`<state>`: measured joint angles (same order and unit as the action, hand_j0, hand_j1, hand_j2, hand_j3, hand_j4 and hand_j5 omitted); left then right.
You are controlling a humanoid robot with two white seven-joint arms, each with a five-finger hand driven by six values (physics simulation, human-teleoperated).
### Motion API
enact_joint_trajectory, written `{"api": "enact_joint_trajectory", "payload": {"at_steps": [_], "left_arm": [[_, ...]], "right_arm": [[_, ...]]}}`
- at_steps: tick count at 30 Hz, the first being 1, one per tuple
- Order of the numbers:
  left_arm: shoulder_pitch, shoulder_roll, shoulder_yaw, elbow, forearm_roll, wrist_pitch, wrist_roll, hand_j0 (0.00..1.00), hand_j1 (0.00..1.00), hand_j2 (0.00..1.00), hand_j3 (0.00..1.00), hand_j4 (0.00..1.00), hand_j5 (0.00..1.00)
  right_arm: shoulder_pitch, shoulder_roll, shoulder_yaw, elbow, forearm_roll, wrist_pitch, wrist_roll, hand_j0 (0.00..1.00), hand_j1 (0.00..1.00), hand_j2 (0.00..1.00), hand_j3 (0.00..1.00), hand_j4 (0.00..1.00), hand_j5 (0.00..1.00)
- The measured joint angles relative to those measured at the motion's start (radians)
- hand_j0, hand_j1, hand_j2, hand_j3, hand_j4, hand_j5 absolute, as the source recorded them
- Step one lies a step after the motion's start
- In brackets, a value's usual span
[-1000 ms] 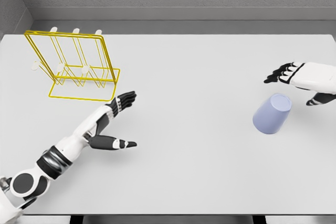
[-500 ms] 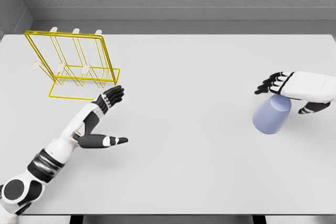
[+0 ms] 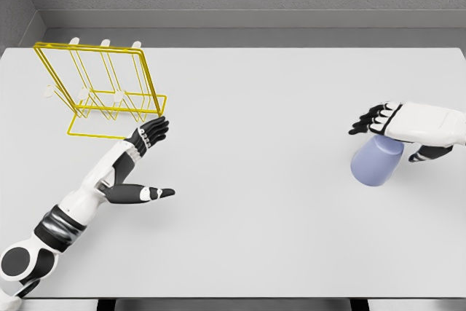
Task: Place the cup on the cup holder with both arms
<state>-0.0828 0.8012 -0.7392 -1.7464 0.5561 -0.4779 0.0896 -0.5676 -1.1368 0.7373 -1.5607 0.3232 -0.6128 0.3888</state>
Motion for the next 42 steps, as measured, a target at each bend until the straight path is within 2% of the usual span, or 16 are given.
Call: {"api": "enact_joint_trajectory", "payload": {"at_steps": [13, 17, 20, 24, 30, 35, 37, 42], "left_arm": [[0.005, -0.009, -0.001, -0.003, 0.003, -0.002, 0.001, 1.00, 1.00, 1.00, 1.00, 1.00, 1.00], [0.029, -0.011, 0.000, -0.005, 0.005, -0.001, 0.003, 1.00, 1.00, 1.00, 1.00, 1.00, 1.00], [0.032, -0.012, 0.001, -0.006, 0.006, 0.001, 0.003, 1.00, 1.00, 1.00, 1.00, 1.00, 1.00], [0.048, -0.015, 0.001, -0.008, 0.006, 0.004, 0.003, 1.00, 1.00, 1.00, 1.00, 1.00, 1.00], [0.064, -0.022, 0.000, -0.014, 0.006, 0.007, 0.003, 1.00, 1.00, 1.00, 1.00, 1.00, 1.00], [0.067, -0.025, 0.001, -0.015, 0.007, 0.006, 0.004, 1.00, 1.00, 1.00, 1.00, 1.00, 1.00], [0.069, -0.025, 0.001, -0.015, 0.007, 0.006, 0.004, 1.00, 1.00, 1.00, 1.00, 1.00, 1.00], [0.069, -0.026, 0.001, -0.015, 0.006, 0.005, 0.004, 1.00, 1.00, 1.00, 1.00, 1.00, 1.00]], "right_arm": [[0.002, 0.021, 0.000, 0.000, -0.004, 0.000, -0.011, 1.00, 1.00, 1.00, 1.00, 1.00, 1.00], [0.001, 0.031, -0.003, 0.006, -0.022, 0.004, -0.013, 1.00, 1.00, 1.00, 1.00, 1.00, 1.00], [0.001, 0.031, -0.004, 0.010, -0.034, 0.008, -0.006, 0.88, 0.88, 0.88, 0.88, 0.88, 0.88], [0.001, 0.030, -0.003, 0.012, -0.037, 0.011, 0.000, 0.85, 0.85, 0.85, 0.85, 0.85, 0.85], [0.015, 0.030, 0.014, 0.010, -0.014, 0.009, 0.008, 0.72, 0.72, 0.72, 0.72, 0.72, 0.72], [0.011, 0.028, 0.021, 0.006, -0.025, 0.023, 0.012, 0.56, 0.56, 0.56, 0.56, 0.56, 0.56], [0.003, 0.029, 0.024, 0.004, -0.043, 0.025, 0.024, 0.56, 0.56, 0.56, 0.56, 0.56, 0.56], [-0.029, 0.032, 0.035, -0.013, -0.009, 0.006, 0.044, 0.54, 0.54, 0.54, 0.54, 0.54, 0.54]]}}
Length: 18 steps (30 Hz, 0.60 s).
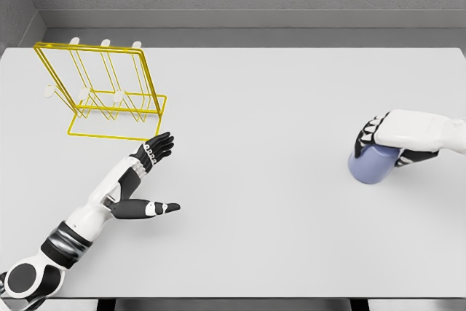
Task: Place the cup on the cup holder with both arms
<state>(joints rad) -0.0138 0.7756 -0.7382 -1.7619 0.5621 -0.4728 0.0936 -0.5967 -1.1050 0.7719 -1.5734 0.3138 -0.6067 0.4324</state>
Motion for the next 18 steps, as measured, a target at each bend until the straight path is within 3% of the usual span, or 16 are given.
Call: {"api": "enact_joint_trajectory", "payload": {"at_steps": [2, 18], "left_arm": [[0.000, 0.000, 0.000, 0.000, 0.000, 0.000, 0.000, 1.00, 1.00, 1.00, 1.00, 1.00, 1.00], [0.000, 0.001, 0.002, 0.000, -0.001, 0.000, 0.000, 1.00, 1.00, 1.00, 1.00, 1.00, 1.00]], "right_arm": [[-0.006, 0.001, 0.002, -0.004, 0.005, -0.003, 0.002, 0.50, 0.50, 0.50, 0.50, 0.50, 0.50], [-0.072, 0.010, 0.003, -0.027, 0.010, -0.006, 0.004, 0.50, 0.50, 0.50, 0.50, 0.50, 0.50]]}}
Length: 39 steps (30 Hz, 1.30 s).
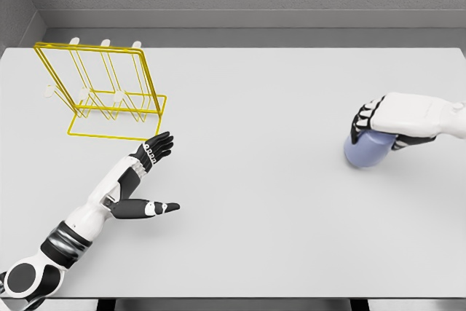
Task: Place the cup on the cup holder with both arms
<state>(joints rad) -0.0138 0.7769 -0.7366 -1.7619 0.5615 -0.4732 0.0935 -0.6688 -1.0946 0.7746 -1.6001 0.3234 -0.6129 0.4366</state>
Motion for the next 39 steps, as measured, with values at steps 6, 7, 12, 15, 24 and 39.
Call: {"api": "enact_joint_trajectory", "payload": {"at_steps": [6, 7, 12, 15, 24, 39], "left_arm": [[0.000, 0.000, 0.000, 0.000, 0.000, 0.001, 0.000, 1.00, 1.00, 1.00, 1.00, 1.00, 1.00], [0.000, 0.000, 0.000, 0.000, 0.000, 0.001, 0.000, 1.00, 1.00, 1.00, 1.00, 1.00, 1.00], [0.000, 0.000, 0.000, 0.000, 0.000, 0.001, 0.000, 1.00, 1.00, 1.00, 1.00, 1.00, 1.00], [0.000, 0.000, 0.000, 0.000, 0.000, 0.001, 0.000, 1.00, 1.00, 1.00, 1.00, 1.00, 1.00], [0.000, 0.002, 0.000, 0.000, 0.000, 0.001, 0.000, 1.00, 1.00, 1.00, 1.00, 1.00, 1.00], [0.000, 0.006, 0.002, 0.000, 0.000, 0.001, -0.001, 1.00, 1.00, 1.00, 1.00, 1.00, 1.00]], "right_arm": [[-0.025, 0.032, 0.002, -0.011, 0.000, 0.000, 0.009, 0.50, 0.50, 0.50, 0.50, 0.50, 0.50], [-0.026, 0.038, 0.002, -0.012, 0.000, 0.000, 0.010, 0.50, 0.50, 0.50, 0.50, 0.50, 0.50], [-0.028, 0.069, 0.002, -0.013, -0.006, 0.000, 0.007, 0.50, 0.50, 0.50, 0.50, 0.50, 0.50], [-0.026, 0.087, 0.003, -0.011, -0.012, 0.000, 0.003, 0.50, 0.50, 0.50, 0.50, 0.50, 0.50], [-0.080, 0.126, 0.046, -0.004, -0.041, 0.000, 0.002, 0.52, 0.52, 0.52, 0.52, 0.52, 0.52], [-0.138, 0.143, 0.101, 0.004, -0.041, 0.000, 0.036, 0.51, 0.51, 0.51, 0.51, 0.51, 0.51]]}}
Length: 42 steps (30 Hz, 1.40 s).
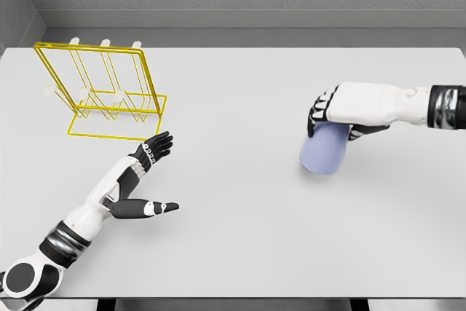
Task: Place the cup on the cup holder with both arms
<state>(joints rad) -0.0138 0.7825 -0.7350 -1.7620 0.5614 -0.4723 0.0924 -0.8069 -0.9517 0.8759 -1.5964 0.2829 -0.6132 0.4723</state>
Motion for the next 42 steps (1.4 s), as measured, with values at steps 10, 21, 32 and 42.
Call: {"api": "enact_joint_trajectory", "payload": {"at_steps": [10, 21, 32, 42], "left_arm": [[0.002, 0.005, 0.001, 0.000, 0.000, 0.000, 0.001, 1.00, 1.00, 1.00, 1.00, 1.00, 1.00], [0.012, 0.007, 0.018, 0.000, -0.001, 0.000, 0.000, 1.00, 1.00, 1.00, 1.00, 1.00, 1.00], [0.015, 0.008, 0.021, 0.000, 0.000, 0.000, -0.001, 1.00, 1.00, 1.00, 1.00, 1.00, 1.00], [0.049, 0.008, 0.044, 0.000, -0.001, 0.000, 0.000, 1.00, 1.00, 1.00, 1.00, 1.00, 1.00]], "right_arm": [[-0.028, 0.022, 0.004, -0.002, 0.010, 0.000, 0.047, 0.51, 0.51, 0.51, 0.51, 0.51, 0.51], [-0.054, 0.051, -0.001, -0.001, 0.036, 0.000, 0.077, 0.51, 0.51, 0.51, 0.51, 0.51, 0.51], [-0.087, 0.093, -0.005, 0.003, 0.062, -0.001, 0.085, 0.51, 0.51, 0.51, 0.51, 0.51, 0.51], [-0.098, 0.125, -0.008, -0.001, 0.068, 0.000, 0.093, 0.51, 0.51, 0.51, 0.51, 0.51, 0.51]]}}
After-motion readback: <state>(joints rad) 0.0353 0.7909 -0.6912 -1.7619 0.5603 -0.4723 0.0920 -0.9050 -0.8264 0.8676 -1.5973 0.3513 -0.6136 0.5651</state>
